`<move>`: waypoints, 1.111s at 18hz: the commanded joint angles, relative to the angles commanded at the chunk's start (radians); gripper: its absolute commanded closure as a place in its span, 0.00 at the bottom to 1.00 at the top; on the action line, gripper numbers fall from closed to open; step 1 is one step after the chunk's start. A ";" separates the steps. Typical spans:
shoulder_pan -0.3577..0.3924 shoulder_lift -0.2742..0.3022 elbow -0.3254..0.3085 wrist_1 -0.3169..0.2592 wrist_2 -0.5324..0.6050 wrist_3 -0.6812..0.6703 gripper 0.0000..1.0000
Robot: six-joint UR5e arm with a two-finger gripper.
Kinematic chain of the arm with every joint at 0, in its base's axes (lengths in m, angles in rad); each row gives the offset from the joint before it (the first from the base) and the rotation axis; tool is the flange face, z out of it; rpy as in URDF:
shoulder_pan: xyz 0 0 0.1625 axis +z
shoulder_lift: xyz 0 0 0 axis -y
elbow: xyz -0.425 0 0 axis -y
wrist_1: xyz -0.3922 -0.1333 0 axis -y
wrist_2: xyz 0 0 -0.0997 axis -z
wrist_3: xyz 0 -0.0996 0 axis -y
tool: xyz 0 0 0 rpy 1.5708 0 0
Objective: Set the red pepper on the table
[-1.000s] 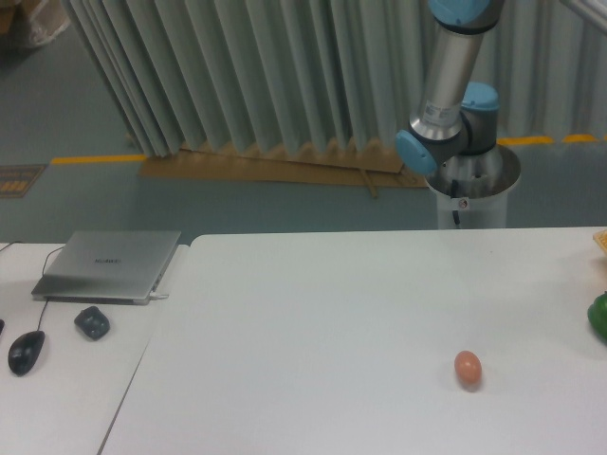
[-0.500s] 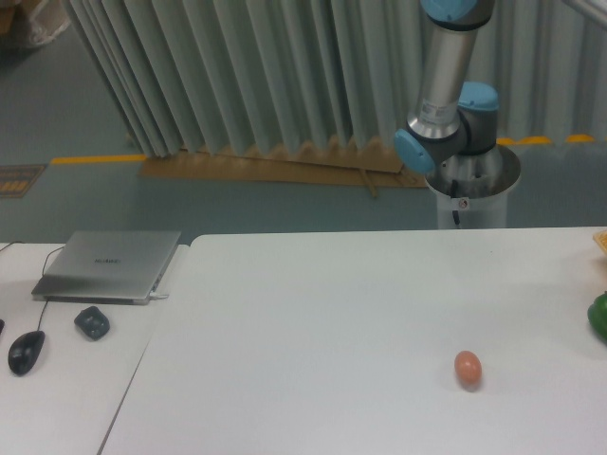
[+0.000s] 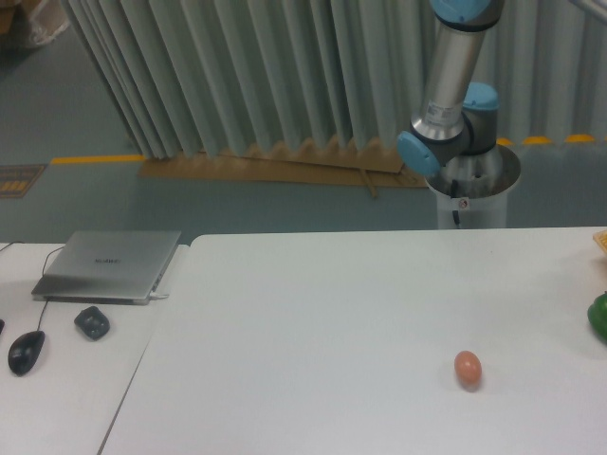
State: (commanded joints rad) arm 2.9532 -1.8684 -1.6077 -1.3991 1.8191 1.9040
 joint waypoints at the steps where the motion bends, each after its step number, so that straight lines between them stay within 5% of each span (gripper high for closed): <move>1: -0.015 -0.002 0.009 0.005 0.000 0.167 0.00; 3: -0.032 0.003 -0.006 0.024 -0.017 0.477 0.00; 7: -0.019 0.012 -0.035 0.031 -0.028 0.597 0.00; 9: -0.022 0.009 -0.047 0.078 0.023 0.696 0.00; 17: -0.058 -0.008 -0.075 0.114 -0.042 0.601 0.00; 20: -0.057 0.005 -0.029 0.063 -0.093 0.538 0.00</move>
State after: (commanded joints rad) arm 2.8961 -1.8638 -1.6370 -1.3359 1.7257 2.4421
